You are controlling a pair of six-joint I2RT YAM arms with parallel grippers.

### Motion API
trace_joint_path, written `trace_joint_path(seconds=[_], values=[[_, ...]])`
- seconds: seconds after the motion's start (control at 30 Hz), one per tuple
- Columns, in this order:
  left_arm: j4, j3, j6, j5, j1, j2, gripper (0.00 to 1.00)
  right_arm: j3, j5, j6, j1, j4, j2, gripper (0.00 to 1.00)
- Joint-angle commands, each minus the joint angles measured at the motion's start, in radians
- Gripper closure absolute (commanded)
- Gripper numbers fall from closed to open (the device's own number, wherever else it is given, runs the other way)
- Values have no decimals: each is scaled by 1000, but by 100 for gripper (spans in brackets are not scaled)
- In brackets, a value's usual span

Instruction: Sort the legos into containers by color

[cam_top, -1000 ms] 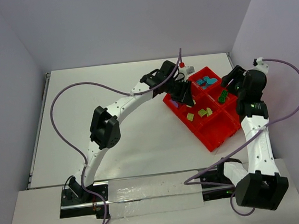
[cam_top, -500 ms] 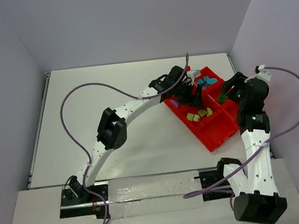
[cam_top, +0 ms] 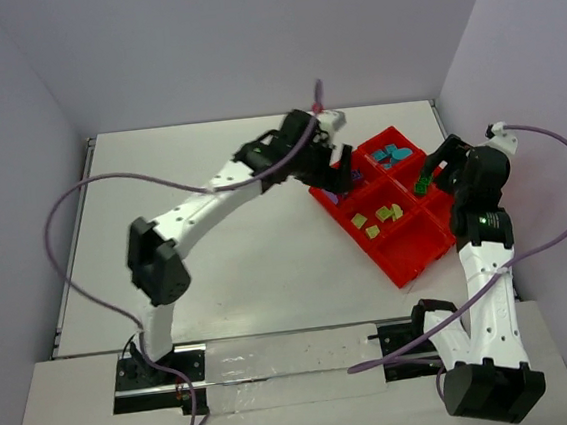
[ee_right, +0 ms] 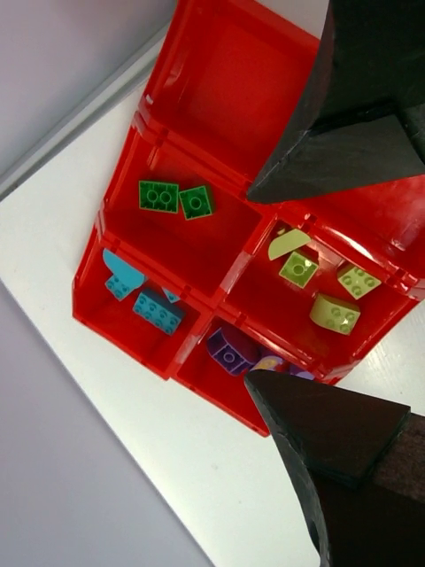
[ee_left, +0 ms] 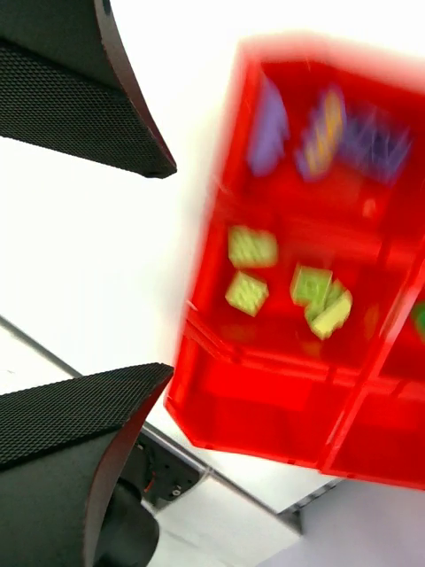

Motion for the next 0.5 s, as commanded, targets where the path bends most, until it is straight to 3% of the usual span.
trace_joint_path(seconds=[0.0, 0.23, 0.47], values=[[-9, -135, 27, -181, 119, -249, 7, 96, 82, -13, 7, -63, 55, 16], [-56, -355, 56, -284, 363, -531, 6, 94, 83, -11, 10, -80, 104, 15], [-40, -496, 54, -218, 613, -649, 6, 84, 97, -17, 13, -71, 117, 16]])
